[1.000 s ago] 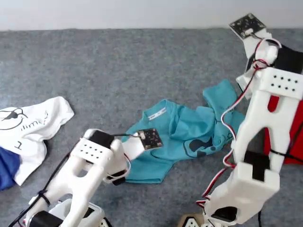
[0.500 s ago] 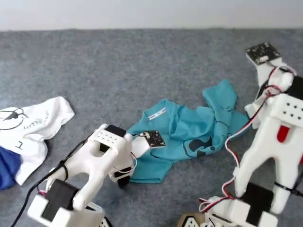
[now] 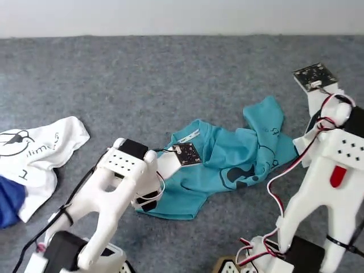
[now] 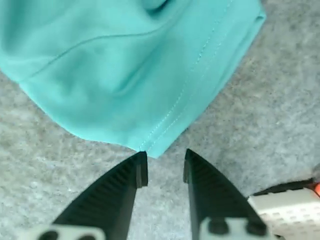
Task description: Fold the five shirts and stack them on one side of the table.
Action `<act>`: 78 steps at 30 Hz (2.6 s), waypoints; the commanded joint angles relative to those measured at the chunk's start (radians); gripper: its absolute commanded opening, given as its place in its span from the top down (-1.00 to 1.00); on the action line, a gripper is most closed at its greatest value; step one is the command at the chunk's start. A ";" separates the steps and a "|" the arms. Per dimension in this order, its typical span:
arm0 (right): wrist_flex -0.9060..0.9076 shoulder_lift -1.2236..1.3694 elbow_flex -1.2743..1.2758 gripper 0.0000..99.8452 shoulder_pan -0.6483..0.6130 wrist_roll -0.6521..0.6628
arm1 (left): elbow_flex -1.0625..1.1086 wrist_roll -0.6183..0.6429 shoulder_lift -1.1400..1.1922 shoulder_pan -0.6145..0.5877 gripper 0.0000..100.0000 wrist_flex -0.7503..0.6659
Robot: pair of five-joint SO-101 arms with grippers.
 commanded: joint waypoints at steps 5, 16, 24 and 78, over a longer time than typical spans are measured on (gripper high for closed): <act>0.036 -0.041 -0.005 0.54 0.010 0.003 | 0.018 0.026 0.015 -0.003 0.68 -0.078; 0.039 -0.048 -0.005 0.54 0.012 0.002 | -0.067 0.043 0.216 -0.006 0.67 -0.118; 0.039 -0.048 -0.005 0.54 0.025 0.003 | -0.232 0.043 0.218 -0.071 0.66 0.072; 0.041 -0.077 -0.003 0.55 0.053 0.000 | -0.186 0.218 0.445 0.031 0.97 -0.086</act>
